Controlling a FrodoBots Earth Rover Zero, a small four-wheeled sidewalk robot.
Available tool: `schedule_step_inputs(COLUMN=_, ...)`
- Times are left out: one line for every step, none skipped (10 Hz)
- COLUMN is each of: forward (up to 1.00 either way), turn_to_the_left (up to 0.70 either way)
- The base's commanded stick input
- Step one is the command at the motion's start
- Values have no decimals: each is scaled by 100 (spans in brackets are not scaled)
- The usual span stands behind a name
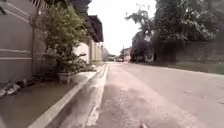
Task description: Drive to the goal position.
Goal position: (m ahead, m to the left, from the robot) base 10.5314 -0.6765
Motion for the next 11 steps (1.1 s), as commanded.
schedule_step_inputs(forward=70, turn_to_the_left=0)
schedule_step_inputs(forward=70, turn_to_the_left=0)
schedule_step_inputs(forward=70, turn_to_the_left=0)
schedule_step_inputs(forward=70, turn_to_the_left=0)
schedule_step_inputs(forward=70, turn_to_the_left=0)
schedule_step_inputs(forward=70, turn_to_the_left=0)
schedule_step_inputs(forward=70, turn_to_the_left=0)
schedule_step_inputs(forward=70, turn_to_the_left=0)
schedule_step_inputs(forward=70, turn_to_the_left=0)
schedule_step_inputs(forward=70, turn_to_the_left=0)
schedule_step_inputs(forward=70, turn_to_the_left=0)
